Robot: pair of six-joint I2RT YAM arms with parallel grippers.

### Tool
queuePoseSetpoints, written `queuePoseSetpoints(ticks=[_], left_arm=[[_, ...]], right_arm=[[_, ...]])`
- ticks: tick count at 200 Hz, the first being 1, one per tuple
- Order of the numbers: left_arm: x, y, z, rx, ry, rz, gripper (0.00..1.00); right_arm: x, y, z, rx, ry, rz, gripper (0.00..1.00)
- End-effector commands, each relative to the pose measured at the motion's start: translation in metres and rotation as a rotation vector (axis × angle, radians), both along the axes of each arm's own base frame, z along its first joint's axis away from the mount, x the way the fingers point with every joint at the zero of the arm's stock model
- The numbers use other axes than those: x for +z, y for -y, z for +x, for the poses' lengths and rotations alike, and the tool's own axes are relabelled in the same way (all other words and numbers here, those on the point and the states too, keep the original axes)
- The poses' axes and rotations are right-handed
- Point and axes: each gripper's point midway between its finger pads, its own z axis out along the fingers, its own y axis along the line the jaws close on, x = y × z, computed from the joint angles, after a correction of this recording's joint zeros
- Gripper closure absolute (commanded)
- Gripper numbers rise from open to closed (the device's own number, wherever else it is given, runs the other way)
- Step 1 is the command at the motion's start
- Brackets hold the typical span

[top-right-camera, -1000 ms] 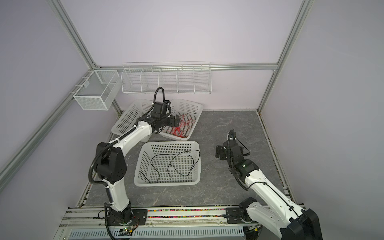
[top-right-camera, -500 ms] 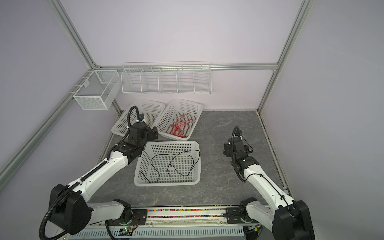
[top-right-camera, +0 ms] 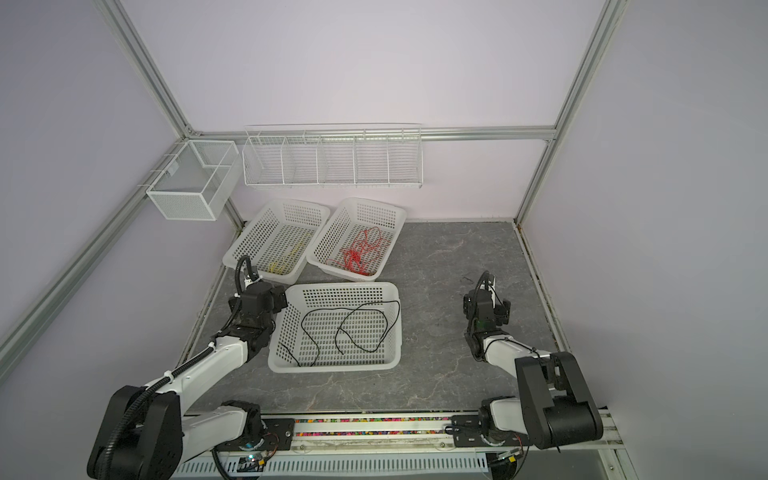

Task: Untangle the cables

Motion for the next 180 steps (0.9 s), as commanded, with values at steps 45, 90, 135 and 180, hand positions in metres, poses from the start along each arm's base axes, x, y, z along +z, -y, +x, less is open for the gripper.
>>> queuePoseSetpoints(ticks=[45,90,135,180], left_arm=[[0.012,0.002,0.026,-0.081,0.214,-0.019,0.01],[-0.004,0.009,0.042,-0.18,0.219,-0.051,0.01],[-0.024,0.008,0.047,-0.191,0.214,-0.059,0.0],[-0.023,-0.008,0.05,-0.091,0.211,-0.061,0.01]], right_arm=[[0.021,-0.024,0.028,0.204,0.196,0.022,0.11],[0.006,-0.034,0.042,0.315,0.143,0.079,0.11],[0.003,-0.032,0.043,0.326,0.115,0.118,0.11],[0.003,-0.032,0.044,0.333,0.111,0.13,0.11]])
